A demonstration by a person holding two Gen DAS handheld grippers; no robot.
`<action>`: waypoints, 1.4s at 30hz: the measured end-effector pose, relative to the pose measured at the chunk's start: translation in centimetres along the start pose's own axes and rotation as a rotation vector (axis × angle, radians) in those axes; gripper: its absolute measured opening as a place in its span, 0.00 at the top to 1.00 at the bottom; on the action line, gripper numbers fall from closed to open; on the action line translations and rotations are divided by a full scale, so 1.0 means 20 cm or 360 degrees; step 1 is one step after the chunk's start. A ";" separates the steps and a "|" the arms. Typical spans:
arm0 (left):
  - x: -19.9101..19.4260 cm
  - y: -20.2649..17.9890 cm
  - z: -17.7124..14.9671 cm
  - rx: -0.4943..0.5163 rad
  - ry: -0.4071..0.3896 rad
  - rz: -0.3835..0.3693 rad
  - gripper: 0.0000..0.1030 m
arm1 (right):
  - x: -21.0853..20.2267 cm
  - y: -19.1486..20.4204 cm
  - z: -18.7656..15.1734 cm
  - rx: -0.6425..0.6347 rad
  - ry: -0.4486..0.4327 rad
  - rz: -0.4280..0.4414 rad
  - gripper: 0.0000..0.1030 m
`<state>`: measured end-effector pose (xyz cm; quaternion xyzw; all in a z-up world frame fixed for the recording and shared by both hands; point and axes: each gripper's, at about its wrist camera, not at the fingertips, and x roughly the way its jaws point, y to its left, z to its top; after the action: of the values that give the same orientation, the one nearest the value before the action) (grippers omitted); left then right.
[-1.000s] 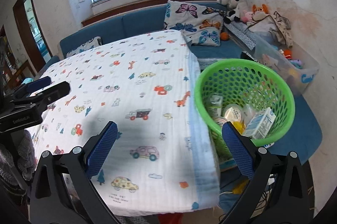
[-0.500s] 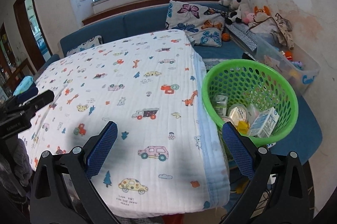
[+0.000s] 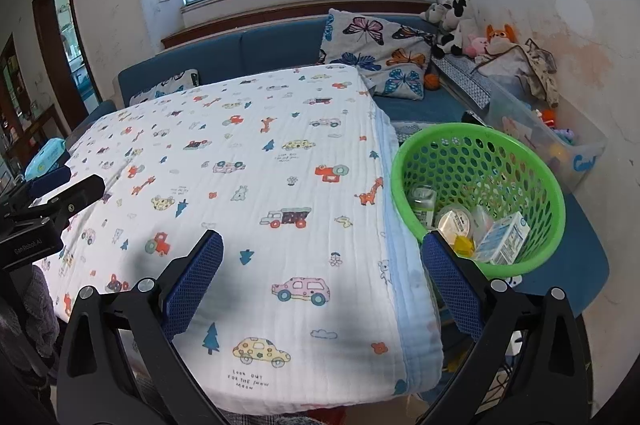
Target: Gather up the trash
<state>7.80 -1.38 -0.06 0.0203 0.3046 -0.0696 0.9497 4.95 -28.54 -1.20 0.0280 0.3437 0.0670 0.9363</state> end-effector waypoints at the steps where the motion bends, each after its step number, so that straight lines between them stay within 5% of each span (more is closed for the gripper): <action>1: -0.01 0.00 0.00 -0.0002 -0.0002 -0.0001 0.07 | 0.00 0.00 0.00 -0.0002 0.0000 0.0001 0.04; 42: -0.09 0.00 -0.02 -0.0011 -0.0056 -0.0015 0.07 | -0.05 0.07 0.00 -0.0055 -0.0036 -0.0001 0.04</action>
<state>6.11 -1.11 0.78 0.0142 0.2882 -0.0734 0.9546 3.99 -27.37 -0.37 0.0124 0.3318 0.0722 0.9405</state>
